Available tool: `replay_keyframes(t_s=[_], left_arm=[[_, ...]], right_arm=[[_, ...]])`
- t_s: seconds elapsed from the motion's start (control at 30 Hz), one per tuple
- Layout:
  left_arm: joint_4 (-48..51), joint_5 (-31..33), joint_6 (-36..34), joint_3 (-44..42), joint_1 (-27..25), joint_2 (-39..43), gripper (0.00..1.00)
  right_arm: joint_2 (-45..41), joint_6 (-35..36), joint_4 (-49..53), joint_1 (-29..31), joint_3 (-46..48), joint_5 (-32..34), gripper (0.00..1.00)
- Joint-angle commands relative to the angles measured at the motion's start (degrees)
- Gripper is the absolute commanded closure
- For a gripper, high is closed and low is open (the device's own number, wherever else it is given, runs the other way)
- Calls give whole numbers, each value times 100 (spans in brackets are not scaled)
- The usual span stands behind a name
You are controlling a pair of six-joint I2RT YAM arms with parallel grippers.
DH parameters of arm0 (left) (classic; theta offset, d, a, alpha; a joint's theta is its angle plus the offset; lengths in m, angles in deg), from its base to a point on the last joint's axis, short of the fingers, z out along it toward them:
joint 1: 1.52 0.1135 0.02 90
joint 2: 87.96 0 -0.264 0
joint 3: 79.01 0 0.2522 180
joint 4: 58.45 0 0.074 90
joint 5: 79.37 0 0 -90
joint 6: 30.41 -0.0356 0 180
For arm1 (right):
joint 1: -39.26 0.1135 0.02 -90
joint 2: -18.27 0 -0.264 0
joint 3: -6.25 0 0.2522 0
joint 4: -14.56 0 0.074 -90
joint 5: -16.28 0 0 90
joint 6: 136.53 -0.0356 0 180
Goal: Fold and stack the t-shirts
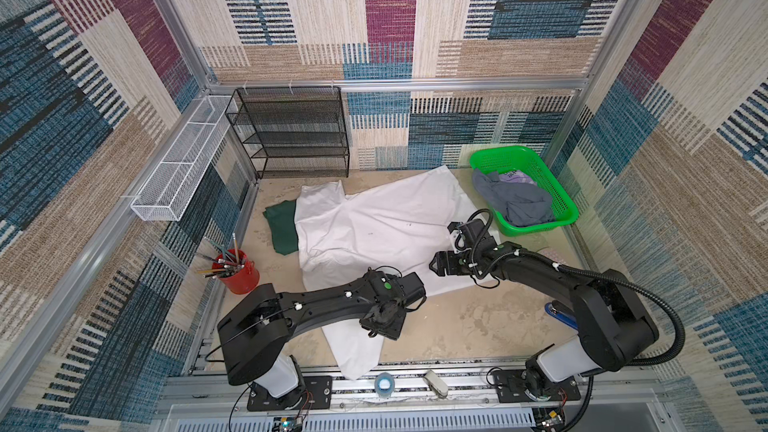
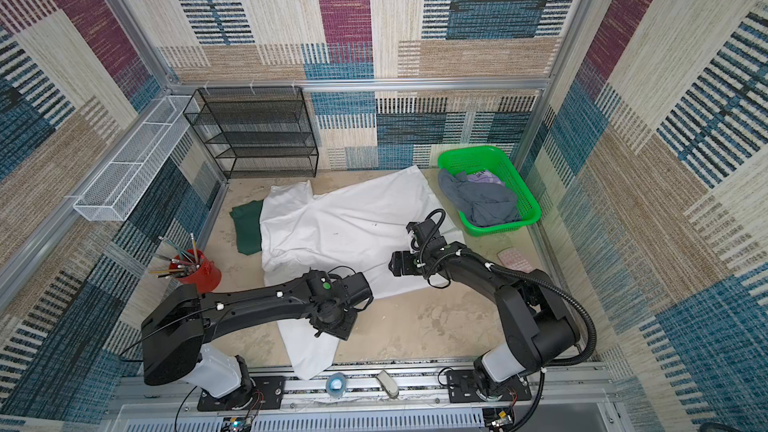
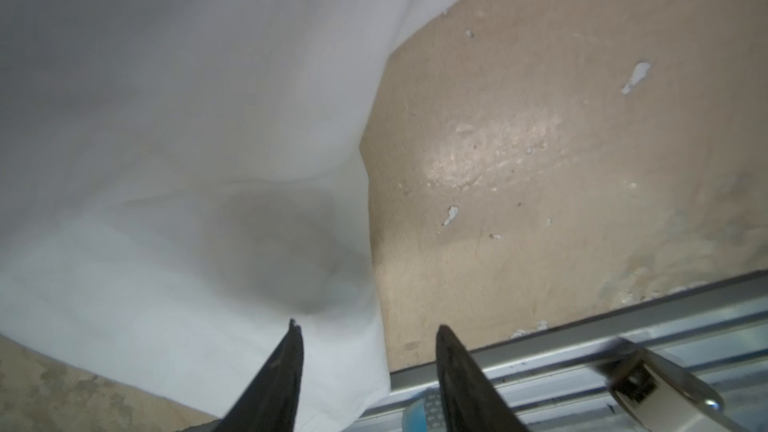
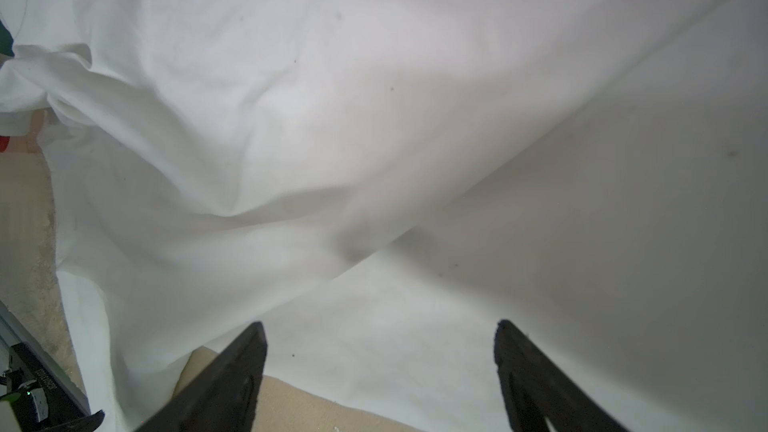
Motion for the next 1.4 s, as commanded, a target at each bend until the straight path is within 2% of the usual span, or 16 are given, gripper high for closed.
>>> replay_keyframes(t_s=[0.0,0.07,0.13,0.3,0.33,0.43,0.5,0.6,0.7,0.77,0.87,1.03,1.2,1.23,1.3,1.37], left_arm=[[271,398,-155,119,-125,-319,48],[260,432,-135,101,-178,-470,53],[453,647,-36,120,-188,-556,74],[554,882,56,-4,-183,-210,98],[529,892,47,-58,-181,-89,100],[399,814,6,-279,-79,367,100],[155,494,-145,-544,93,834,100],[-545,-673,-503,-1163,651,1731,100],[-1454,-2022,-458,-1938,1399,2772,100],[-1627,-2442,-383,-2224,1762,3219,100],[-1570,-2850,-525,-2306,2042,3212,100],[-1955,-3604,-580,-2119,2135,2935,100],[-1306,-3588,-922,-1664,2211,2861,100],[-1151,-3431,-955,-1665,2244,2870,100],[-582,-2604,-871,-1631,2346,2800,100],[-487,-2082,-664,-1656,2404,2589,100]], right_arm=[[-21,-20,-32,2,-38,17,13],[-2,-5,-26,8,-39,17,13],[22,8,-9,6,-55,21,13],[88,32,-13,5,-102,27,13],[118,39,-25,5,-115,17,13],[196,40,-43,3,-162,-18,13],[215,41,-50,7,-173,-36,12],[240,50,-60,8,-179,-34,13],[301,60,-87,0,-172,-48,13],[347,61,-118,1,-179,-71,12],[394,45,-177,8,-173,-123,13],[454,71,-177,2,-213,-120,13],[495,34,-278,8,-63,-19,12],[533,20,-312,1,-38,-4,12],[622,-19,-422,8,20,-16,12],[745,-13,-481,2,17,-45,12]])
